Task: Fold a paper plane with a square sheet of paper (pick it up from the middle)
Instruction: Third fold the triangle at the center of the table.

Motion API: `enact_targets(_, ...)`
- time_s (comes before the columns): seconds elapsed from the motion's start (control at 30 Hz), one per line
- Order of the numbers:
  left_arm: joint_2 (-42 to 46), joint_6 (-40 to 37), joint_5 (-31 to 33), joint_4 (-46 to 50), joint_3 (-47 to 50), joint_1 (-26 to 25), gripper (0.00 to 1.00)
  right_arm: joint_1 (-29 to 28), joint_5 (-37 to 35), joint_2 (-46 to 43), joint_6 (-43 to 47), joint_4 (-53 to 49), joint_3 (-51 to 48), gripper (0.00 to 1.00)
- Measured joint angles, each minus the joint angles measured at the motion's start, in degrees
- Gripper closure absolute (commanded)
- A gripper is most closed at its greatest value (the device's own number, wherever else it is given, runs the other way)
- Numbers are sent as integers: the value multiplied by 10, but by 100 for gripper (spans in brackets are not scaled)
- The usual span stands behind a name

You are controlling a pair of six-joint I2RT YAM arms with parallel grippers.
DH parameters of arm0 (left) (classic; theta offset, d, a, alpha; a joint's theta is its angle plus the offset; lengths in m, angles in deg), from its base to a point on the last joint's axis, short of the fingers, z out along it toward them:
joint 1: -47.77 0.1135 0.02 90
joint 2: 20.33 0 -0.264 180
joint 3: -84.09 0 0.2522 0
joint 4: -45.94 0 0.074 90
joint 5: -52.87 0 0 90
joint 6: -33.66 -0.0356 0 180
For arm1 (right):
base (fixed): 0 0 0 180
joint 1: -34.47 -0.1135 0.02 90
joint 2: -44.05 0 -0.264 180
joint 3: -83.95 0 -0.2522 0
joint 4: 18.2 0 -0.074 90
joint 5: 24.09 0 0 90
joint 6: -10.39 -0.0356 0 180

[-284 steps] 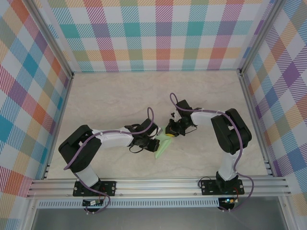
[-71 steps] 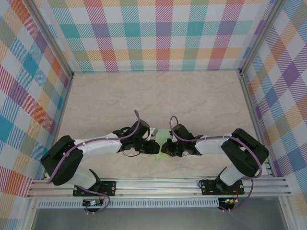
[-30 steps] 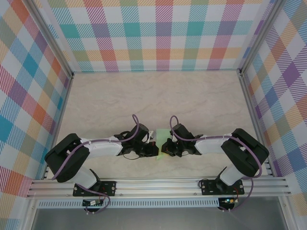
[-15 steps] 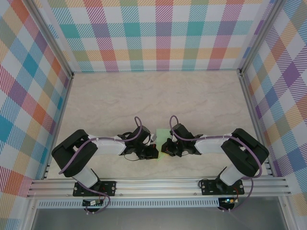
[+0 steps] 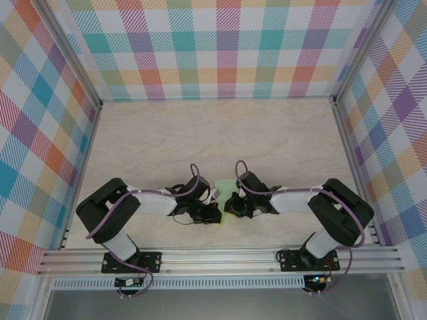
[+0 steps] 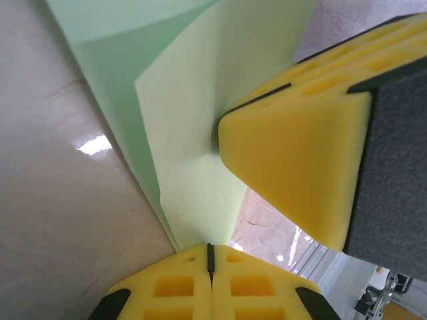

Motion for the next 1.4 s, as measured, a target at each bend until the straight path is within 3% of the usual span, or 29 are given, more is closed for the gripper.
enact_targets(0.43, 0, -10, 0, 3, 0, -2, 98, -9, 0, -61, 4, -25, 4, 95)
enact_targets(0.87, 5, -12, 5, 9, 0, -3, 96, -27, 0, -10, 0, 16, -18, 97)
enact_targets(1.17, 128, -5, 77, 65, -3, 8, 93, -27, -2, -15, 2, 36, -31, 96)
enact_targets(1.4, 94, 4, 99, 71, -46, 33, 93, -27, -2, -15, 3, 36, -31, 95)
